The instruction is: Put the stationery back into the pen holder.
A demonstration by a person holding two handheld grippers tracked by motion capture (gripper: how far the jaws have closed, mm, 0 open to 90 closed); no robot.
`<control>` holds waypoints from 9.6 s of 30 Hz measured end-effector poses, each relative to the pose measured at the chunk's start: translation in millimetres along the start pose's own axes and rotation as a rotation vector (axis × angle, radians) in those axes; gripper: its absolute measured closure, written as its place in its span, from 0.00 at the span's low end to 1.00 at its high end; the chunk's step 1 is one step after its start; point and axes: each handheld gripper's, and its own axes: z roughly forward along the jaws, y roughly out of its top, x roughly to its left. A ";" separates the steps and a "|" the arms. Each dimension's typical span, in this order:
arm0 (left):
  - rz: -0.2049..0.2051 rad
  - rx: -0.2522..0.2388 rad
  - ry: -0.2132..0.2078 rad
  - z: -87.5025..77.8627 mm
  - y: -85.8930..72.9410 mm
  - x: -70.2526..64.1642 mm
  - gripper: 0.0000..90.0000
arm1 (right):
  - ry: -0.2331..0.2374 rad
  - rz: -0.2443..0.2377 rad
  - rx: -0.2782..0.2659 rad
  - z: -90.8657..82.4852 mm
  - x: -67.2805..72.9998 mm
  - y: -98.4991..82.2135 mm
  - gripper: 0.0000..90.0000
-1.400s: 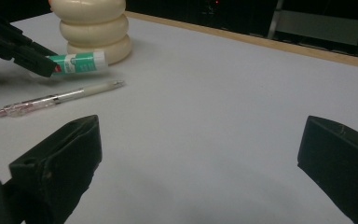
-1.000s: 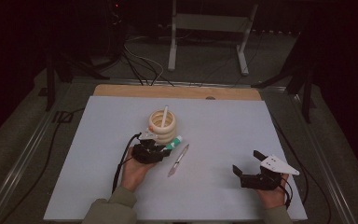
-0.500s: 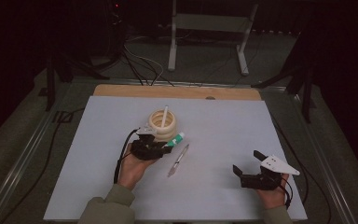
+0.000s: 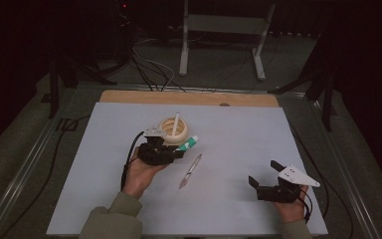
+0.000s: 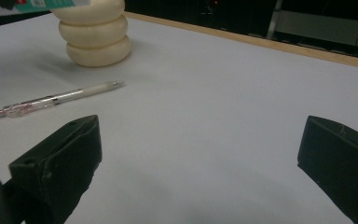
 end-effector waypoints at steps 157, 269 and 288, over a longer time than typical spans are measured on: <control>-0.173 0.027 0.235 -20.8 40.8 61.9 0.73 | -0.003 0.001 0.008 0.7 -0.4 -0.4 0.00; -0.109 -0.058 0.045 1.9 28.5 10.8 0.01 | 0.002 -0.002 0.011 1.4 0.1 -0.5 0.00; -0.087 -0.007 -0.011 25.0 26.7 -9.4 0.11 | 0.002 -0.003 0.011 1.4 0.1 -0.4 0.00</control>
